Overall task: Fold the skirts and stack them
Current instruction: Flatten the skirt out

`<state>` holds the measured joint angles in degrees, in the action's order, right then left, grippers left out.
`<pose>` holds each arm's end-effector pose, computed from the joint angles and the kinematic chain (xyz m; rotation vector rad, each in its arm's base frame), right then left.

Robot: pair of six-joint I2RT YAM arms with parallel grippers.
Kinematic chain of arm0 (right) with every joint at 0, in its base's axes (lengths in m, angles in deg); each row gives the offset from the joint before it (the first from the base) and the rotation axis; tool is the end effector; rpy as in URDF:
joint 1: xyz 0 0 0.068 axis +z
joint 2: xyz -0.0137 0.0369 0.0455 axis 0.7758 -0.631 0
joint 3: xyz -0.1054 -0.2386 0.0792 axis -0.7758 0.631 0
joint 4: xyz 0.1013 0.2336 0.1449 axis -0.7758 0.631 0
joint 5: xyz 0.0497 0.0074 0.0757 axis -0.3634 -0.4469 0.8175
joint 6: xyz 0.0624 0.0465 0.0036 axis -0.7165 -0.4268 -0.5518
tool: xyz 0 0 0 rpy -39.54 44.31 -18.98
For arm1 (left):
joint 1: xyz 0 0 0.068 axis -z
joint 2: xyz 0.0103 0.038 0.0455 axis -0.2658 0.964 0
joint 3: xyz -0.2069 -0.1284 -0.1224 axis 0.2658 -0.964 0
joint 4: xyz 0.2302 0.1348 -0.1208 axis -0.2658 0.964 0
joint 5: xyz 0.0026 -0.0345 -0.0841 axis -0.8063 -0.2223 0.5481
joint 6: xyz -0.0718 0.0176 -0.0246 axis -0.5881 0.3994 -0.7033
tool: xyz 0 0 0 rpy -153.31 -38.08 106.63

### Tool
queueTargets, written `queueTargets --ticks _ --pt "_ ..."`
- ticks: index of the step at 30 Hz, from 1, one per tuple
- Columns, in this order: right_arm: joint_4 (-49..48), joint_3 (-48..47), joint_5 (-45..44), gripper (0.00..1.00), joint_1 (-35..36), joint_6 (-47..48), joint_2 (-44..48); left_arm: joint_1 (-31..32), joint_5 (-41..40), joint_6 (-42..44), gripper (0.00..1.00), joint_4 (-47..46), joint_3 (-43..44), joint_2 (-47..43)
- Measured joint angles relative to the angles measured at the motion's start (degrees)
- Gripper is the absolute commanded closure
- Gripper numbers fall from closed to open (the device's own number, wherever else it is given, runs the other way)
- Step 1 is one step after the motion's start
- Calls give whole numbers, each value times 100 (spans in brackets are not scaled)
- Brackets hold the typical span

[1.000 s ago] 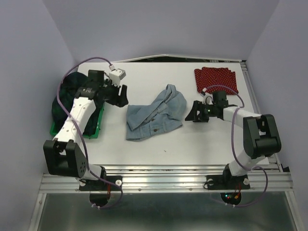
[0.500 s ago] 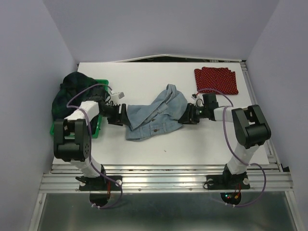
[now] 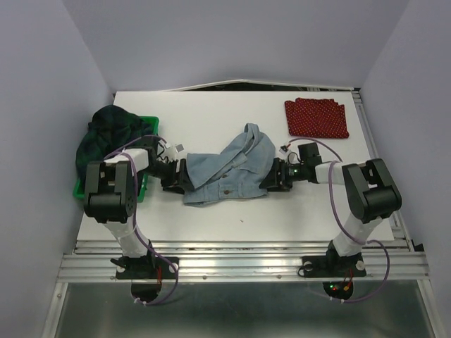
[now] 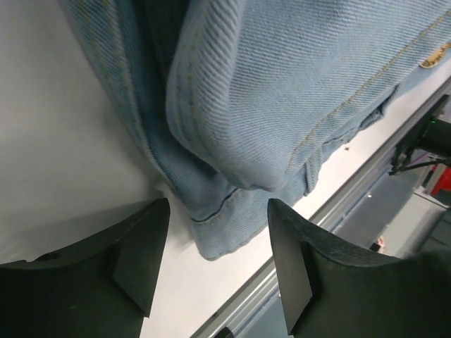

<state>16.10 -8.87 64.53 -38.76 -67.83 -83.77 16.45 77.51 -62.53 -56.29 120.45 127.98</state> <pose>0.3238 0.1200 0.0752 -0.0968 2.5487 1.3051 0.3386 -0.0530 0.1025 0.3296 2.6251 -1.0672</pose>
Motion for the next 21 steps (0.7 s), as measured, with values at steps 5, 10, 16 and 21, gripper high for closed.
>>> queueTargets --ticks 5,10,16,21 --pt "136 168 146 41 2 35 162 50 210 -118 25 28 -157 -35" --pt "155 168 251 54 -2 -39 -9 50 173 -260 27 26 -332 -168" --pt "343 223 118 96 2 -13 -55 50 -142 -319 75 0 -435 -249" --pt "748 293 -188 99 28 35 455 48 -212 -186 100 105 -496 -402"
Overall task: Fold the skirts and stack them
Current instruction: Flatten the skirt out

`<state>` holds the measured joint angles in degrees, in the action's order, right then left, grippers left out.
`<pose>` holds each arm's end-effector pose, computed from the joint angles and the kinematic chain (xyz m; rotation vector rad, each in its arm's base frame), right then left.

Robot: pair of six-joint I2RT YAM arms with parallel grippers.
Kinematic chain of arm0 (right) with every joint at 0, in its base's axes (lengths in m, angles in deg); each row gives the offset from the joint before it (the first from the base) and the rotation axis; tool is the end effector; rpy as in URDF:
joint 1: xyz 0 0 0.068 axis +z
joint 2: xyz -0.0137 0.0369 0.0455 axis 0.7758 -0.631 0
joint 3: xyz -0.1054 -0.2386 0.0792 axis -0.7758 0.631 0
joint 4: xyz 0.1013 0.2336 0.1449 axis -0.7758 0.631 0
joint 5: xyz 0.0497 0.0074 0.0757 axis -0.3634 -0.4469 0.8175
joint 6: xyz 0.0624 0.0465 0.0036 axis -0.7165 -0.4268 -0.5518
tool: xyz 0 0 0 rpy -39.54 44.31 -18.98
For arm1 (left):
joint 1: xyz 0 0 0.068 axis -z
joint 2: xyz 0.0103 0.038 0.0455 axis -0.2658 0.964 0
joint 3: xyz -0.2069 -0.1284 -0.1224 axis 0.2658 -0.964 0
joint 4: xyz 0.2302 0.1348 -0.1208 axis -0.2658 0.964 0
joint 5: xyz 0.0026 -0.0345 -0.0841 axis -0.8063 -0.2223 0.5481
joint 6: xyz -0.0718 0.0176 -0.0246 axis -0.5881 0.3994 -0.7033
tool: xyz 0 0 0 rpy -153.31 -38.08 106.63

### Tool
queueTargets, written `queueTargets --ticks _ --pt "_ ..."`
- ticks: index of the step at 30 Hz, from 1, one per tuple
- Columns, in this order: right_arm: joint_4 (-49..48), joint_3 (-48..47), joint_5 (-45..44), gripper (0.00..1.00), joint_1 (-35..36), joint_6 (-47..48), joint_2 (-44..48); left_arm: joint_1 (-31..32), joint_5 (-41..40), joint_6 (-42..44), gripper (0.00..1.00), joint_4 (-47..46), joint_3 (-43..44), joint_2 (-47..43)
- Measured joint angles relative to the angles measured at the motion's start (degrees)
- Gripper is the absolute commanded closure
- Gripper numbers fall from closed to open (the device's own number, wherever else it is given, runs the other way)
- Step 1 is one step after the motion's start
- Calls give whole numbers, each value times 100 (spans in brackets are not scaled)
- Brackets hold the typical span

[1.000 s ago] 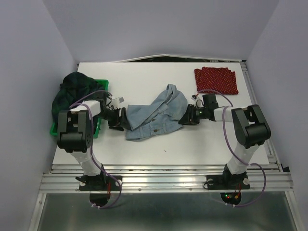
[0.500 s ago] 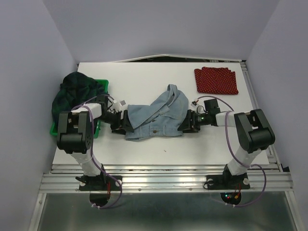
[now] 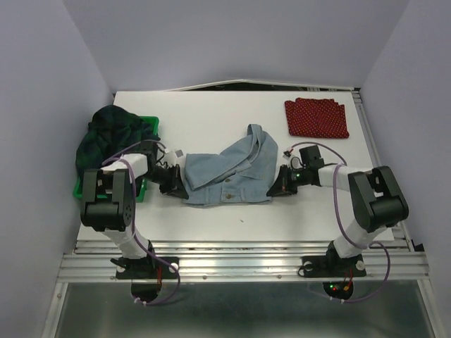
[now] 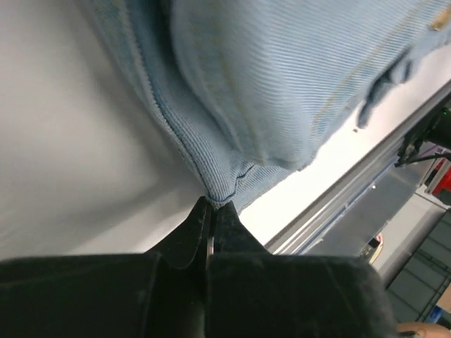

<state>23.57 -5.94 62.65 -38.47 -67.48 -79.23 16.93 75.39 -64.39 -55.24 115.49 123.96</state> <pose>0.2993 0.1149 0.0766 -0.0387 2.6541 1.2696 0.3136 -0.0534 0.0986 0.2784 2.6909 -1.0437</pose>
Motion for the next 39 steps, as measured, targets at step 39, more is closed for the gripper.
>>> queueTargets --ticks 39 --pt "595 -4461 -555 99 -979 -1740 68 -507 2426 -5788 100 -3834 2717 116"
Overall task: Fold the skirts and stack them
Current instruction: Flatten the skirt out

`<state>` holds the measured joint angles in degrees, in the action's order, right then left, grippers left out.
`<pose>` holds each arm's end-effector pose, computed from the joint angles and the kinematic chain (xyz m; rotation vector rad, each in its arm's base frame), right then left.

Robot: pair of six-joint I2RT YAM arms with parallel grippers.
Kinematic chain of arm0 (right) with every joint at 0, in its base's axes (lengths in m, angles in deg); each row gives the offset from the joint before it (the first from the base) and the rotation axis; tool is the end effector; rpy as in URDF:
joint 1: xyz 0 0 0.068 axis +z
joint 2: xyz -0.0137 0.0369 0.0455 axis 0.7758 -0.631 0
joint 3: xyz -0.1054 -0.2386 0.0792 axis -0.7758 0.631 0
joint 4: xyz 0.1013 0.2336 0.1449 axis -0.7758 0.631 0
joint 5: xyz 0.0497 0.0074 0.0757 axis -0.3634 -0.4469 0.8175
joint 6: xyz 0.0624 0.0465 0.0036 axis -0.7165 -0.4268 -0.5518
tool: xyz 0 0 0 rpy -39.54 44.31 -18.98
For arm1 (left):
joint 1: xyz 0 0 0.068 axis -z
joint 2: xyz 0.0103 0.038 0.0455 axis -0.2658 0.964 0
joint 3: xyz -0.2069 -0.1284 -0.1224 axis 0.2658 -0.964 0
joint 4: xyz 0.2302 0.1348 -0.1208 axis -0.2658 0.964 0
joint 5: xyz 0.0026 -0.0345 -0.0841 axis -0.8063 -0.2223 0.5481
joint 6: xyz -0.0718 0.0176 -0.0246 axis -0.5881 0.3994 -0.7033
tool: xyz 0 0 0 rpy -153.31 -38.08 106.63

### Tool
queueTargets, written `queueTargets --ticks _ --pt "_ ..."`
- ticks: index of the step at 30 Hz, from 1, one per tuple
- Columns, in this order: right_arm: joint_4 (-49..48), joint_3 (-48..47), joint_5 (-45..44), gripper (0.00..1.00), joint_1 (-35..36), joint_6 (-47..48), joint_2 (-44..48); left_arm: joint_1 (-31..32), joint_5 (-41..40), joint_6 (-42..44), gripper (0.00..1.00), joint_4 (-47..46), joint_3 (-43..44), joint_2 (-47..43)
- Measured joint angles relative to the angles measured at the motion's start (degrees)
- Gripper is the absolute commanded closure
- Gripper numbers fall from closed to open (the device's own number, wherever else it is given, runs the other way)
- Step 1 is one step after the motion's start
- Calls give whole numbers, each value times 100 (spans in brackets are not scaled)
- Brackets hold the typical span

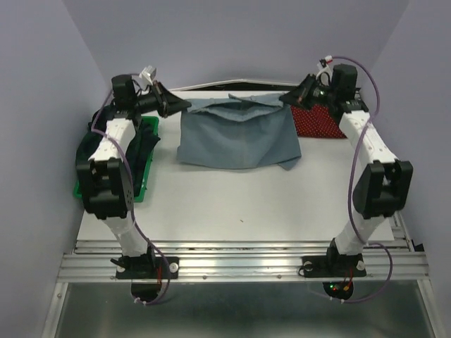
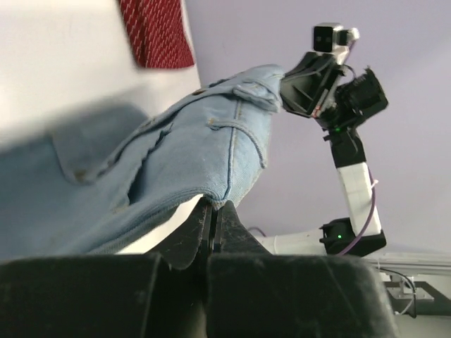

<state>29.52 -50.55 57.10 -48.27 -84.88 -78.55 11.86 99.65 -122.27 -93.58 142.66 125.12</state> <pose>0.4449 0.0635 0.3413 0.1789 2.0416 1.1703 0.4374 -0.0342 0.3165 -0.0046 1.9550 -1.6166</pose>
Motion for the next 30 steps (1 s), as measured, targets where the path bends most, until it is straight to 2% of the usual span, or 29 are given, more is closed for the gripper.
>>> queueTargets --ticks 1,2,4,6,10,13,16,18,23,26,29,30 --pt "-68 -391 -37 99 0 -13 -297 7 4 -22 100 -48 452 297" --pt "-105 -1292 -68 99 0 -55 -1032 20 -17 -48 100 -197 988 697" --pt "-295 -2483 -111 99 4 -127 -1891 33 -52 -122 100 -538 2090 1397" --pt "-435 -3292 -151 99 9 -190 -2455 52 -59 -120 100 -713 2870 1775" --pt "-588 -4417 -186 99 13 -260 -3025 94 -76 -7 100 -957 4120 2162" --pt "-1014 -4513 -179 99 13 -267 -2881 96 -39 164 100 -1158 4478 2107" --pt "-1473 -3832 -179 99 9 -192 -2299 81 44 431 100 -1290 4135 1733" --pt "-1698 -3112 -142 99 7 -35 -1775 66 35 638 100 -1241 3521 1360" --pt "-1742 -1285 168 99 17 660 -992 28 -195 2096 100 -350 1410 474" --pt "-1235 -560 289 99 81 1235 -1255 28 -385 3106 100 691 577 664" --pt "-382 313 302 99 166 1757 -1775 28 -654 4306 100 2033 -87 1360" --pt "-238 483 297 99 179 1825 -1832 31 -704 4441 100 2253 -184 1471"
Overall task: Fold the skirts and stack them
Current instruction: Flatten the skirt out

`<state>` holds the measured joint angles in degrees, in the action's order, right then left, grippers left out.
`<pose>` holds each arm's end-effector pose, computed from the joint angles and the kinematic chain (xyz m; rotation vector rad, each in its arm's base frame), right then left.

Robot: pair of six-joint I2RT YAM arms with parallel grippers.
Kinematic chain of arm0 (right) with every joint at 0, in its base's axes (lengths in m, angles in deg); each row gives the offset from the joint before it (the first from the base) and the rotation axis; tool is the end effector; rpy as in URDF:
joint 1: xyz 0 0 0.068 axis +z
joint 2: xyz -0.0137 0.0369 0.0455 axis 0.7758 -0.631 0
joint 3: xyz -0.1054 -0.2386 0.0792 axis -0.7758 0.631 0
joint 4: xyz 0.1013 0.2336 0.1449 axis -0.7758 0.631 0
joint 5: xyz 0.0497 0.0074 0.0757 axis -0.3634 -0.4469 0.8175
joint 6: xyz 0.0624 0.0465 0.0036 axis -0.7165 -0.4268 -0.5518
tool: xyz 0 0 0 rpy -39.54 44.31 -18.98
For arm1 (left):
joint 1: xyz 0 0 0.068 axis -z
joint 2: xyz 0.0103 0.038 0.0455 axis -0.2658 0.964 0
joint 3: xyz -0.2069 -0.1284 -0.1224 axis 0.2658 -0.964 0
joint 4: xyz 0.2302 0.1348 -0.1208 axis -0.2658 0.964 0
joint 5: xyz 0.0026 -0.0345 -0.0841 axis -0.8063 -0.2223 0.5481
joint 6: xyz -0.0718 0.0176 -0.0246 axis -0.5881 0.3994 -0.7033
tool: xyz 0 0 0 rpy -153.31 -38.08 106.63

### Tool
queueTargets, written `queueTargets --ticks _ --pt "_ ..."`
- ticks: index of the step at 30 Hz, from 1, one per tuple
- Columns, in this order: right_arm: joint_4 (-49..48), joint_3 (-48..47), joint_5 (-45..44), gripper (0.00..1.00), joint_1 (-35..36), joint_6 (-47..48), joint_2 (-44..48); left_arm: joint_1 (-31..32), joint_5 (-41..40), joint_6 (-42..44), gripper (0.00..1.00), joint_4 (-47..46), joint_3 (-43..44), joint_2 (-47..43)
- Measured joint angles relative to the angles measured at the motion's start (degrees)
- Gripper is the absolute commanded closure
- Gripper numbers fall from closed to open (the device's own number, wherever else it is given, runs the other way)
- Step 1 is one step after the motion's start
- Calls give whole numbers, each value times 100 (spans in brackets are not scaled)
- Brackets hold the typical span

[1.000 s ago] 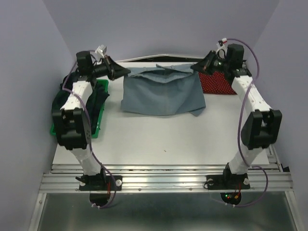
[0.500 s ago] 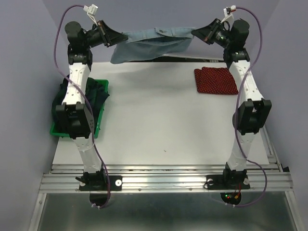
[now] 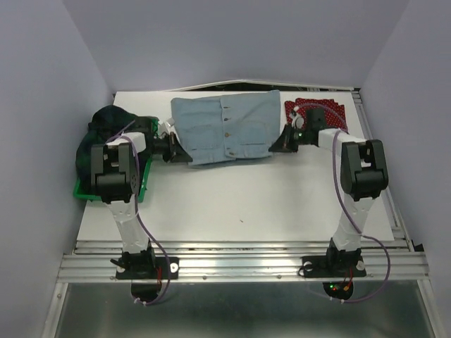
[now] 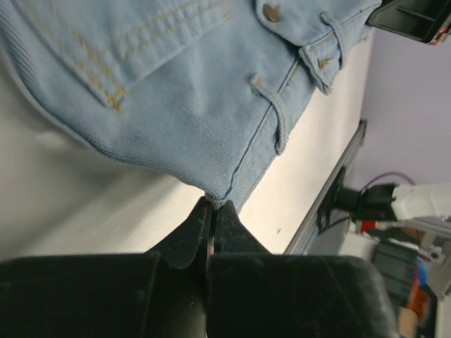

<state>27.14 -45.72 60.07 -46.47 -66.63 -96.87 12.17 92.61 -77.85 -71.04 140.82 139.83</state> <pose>0.4796 0.0829 0.1702 -0.0381 2.3167 1.1118 0.4493 -0.0322 0.1576 0.2198 2.2417 -1.3043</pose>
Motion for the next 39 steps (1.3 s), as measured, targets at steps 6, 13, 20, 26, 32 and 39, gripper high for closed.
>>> queueTargets --ticks 6,13,20,26,32,39 --pt "1427 1329 -74 99 66 522 92 55 -374 1239 100 1392 -756 28" --pt "2385 1338 -229 99 109 1034 671 157 -501 2076 81 1729 -1386 -951" --pt "3058 1285 -1244 28 -35 1663 695 435 -1333 3123 18 2107 -1545 -1687" --pt "3377 887 -2124 20 -153 2317 1012 968 -2052 4277 3 2350 -1539 -2931" --pt "3099 361 -2374 44 107 2424 1309 1163 -2999 4529 38 1652 -848 -3097" --pt "2927 356 -2352 54 831 2417 1134 1759 -4256 4999 57 710 387 -1141"
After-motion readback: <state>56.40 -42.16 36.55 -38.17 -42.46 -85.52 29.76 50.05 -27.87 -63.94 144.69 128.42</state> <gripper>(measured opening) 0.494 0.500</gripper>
